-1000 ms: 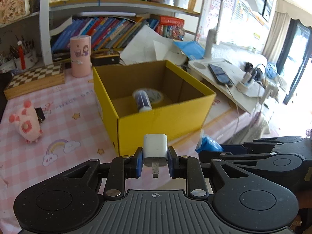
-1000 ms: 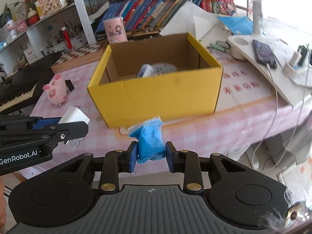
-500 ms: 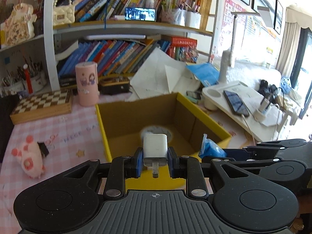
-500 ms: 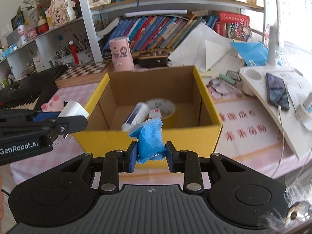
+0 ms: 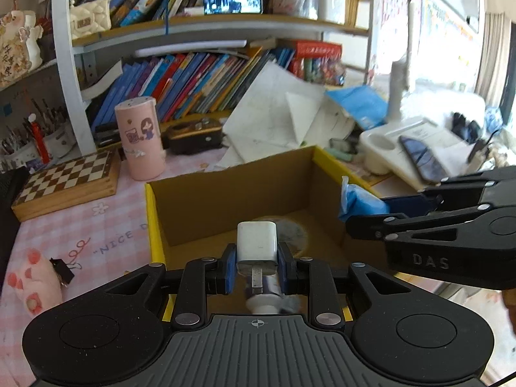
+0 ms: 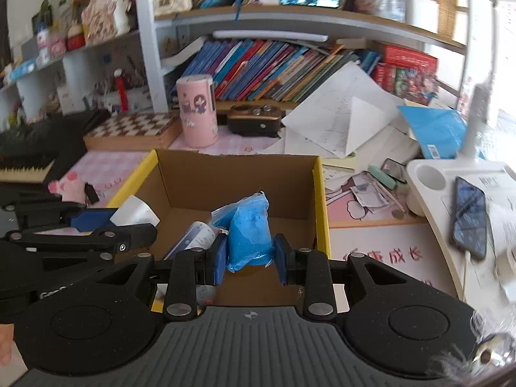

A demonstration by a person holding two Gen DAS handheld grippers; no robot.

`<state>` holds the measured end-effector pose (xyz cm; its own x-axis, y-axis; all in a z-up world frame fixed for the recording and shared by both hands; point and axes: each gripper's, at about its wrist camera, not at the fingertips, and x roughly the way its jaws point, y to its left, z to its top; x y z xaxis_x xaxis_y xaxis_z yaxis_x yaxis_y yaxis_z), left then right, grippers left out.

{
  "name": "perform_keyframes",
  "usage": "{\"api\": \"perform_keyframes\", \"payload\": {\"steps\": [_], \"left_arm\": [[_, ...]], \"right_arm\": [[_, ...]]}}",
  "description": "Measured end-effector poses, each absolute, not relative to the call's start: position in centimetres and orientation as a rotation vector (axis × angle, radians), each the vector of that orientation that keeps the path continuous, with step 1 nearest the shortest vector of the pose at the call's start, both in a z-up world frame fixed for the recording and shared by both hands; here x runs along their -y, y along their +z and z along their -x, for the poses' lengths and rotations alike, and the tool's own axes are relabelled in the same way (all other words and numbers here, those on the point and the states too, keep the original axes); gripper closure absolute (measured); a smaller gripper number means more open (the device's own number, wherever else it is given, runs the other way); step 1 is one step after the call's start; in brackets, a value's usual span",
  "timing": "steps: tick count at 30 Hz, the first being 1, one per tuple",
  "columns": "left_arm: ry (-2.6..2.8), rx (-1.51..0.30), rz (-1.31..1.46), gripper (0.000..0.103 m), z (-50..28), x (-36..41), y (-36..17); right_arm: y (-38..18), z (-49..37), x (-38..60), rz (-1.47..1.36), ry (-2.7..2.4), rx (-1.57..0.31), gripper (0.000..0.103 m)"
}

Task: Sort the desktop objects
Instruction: 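Lower both tools into the yellow box and open both grippers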

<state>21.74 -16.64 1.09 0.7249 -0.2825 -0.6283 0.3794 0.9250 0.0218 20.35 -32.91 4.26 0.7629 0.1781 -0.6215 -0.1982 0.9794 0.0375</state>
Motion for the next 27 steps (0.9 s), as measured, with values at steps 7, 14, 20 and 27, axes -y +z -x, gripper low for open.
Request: {"api": "perform_keyframes", "payload": {"steps": [7, 14, 20, 27], "left_arm": [[-0.330, -0.733, -0.217, 0.079, -23.9, 17.4, -1.1], [-0.327, -0.773, -0.237, 0.079, -24.9, 18.0, -2.2], [-0.308, -0.772, -0.235, 0.078, -25.0, 18.1, -2.2], [-0.296, -0.763, -0.252, 0.068, -24.8, 18.0, -2.2]], "right_arm": [[1.9, -23.7, 31.9, 0.140, 0.278, -0.764, 0.075], [-0.5, -26.0, 31.4, 0.188, 0.328, -0.864, 0.075], [-1.5, -26.9, 31.0, 0.227, 0.352, -0.910, 0.075], [-2.5, -28.0, 30.7, 0.221, 0.387, -0.961, 0.075]]}}
